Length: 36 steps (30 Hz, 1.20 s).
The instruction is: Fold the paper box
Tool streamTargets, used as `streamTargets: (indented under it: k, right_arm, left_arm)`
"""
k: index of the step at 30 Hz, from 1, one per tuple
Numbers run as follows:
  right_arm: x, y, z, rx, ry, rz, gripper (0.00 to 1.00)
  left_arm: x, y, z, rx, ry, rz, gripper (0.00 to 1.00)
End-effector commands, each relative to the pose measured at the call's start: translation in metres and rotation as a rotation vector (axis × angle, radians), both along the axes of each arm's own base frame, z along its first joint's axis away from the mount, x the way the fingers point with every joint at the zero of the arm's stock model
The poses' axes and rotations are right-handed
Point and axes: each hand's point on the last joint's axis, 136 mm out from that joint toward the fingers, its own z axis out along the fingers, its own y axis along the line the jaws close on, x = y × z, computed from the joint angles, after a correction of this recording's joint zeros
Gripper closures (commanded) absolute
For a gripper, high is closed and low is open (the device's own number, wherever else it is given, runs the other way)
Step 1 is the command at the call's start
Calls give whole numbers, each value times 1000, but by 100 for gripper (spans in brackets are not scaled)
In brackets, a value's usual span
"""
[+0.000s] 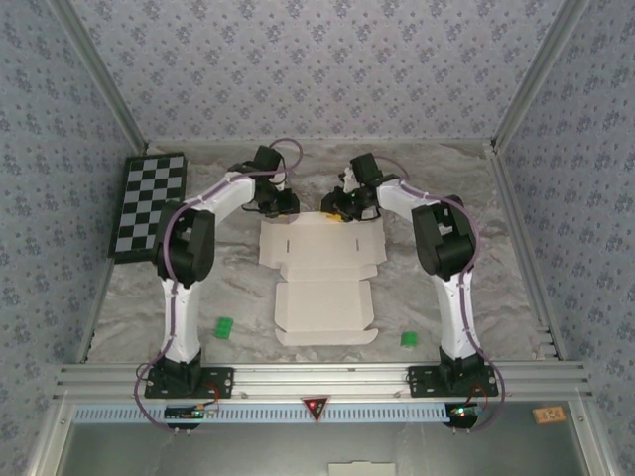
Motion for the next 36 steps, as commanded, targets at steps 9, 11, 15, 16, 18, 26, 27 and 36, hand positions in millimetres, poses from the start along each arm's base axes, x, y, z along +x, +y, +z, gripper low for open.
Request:
streamTargets:
  k: [9, 11, 15, 16, 18, 26, 27, 36]
  right_arm:
    - [-33, -29, 44, -43, -49, 21, 66]
    - [-39, -32, 46, -51, -51, 25, 66]
    - [-53, -39, 46, -67, -49, 34, 66]
    - [-56, -40, 45, -71, -46, 35, 66]
    - [-64, -42, 41, -81, -37, 42, 66]
    - [-86, -50, 25, -107, -2, 49, 66]
    - [-89, -49, 23, -109, 2, 53, 66]
    - [-98, -43, 13, -120, 21, 76, 65]
  left_arm:
    - [-35, 20, 75, 9, -90, -8, 64]
    - [-46, 26, 76, 19, -90, -4, 63]
    - [-71, 38, 70, 40, -75, 6, 61]
    - [-76, 40, 68, 42, -68, 7, 60]
    - [-89, 45, 65, 48, -54, 10, 59]
    - [-145, 55, 26, 145, 29, -21, 53]
    - [-149, 57, 22, 158, 33, -17, 52]
    - [-130, 76, 34, 171, -36, 27, 50]
